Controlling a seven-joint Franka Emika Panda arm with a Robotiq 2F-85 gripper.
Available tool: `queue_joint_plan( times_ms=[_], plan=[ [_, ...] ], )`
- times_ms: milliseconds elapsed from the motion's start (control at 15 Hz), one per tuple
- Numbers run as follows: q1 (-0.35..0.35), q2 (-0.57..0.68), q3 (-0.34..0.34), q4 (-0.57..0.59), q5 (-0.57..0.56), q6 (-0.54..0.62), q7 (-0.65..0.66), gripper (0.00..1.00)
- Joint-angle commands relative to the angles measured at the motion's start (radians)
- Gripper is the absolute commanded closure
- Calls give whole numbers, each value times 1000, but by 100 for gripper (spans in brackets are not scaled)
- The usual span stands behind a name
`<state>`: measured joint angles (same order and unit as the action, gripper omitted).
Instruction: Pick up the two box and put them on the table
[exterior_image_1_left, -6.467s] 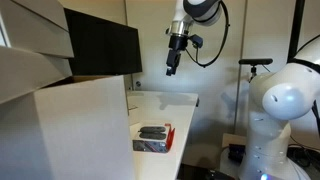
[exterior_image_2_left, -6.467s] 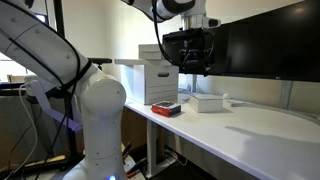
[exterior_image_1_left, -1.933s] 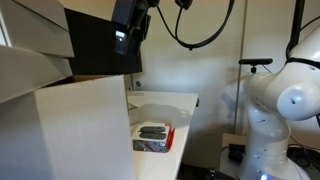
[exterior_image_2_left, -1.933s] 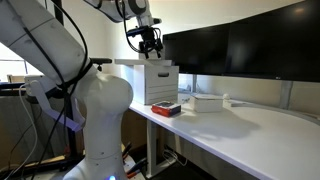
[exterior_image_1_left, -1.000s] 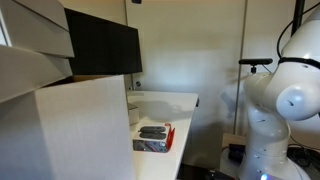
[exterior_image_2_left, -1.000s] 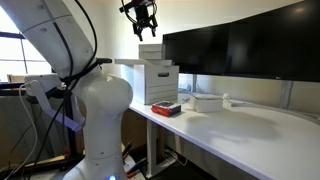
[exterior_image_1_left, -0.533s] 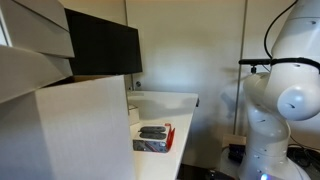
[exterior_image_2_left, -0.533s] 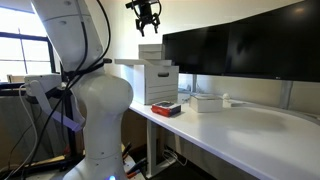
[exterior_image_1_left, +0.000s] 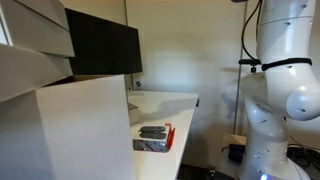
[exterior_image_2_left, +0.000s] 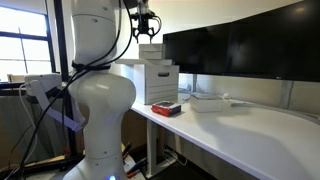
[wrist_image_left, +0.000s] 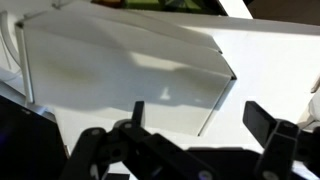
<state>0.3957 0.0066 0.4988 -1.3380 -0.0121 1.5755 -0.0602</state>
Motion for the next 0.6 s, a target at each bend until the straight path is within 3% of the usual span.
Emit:
queue_joint_plan(
  times_ms=[0, 533],
  plan=[
    [38, 123, -12, 178, -5, -44, -179, 0],
    [93, 288, -46, 499, -77, -346, -582, 0]
  ],
)
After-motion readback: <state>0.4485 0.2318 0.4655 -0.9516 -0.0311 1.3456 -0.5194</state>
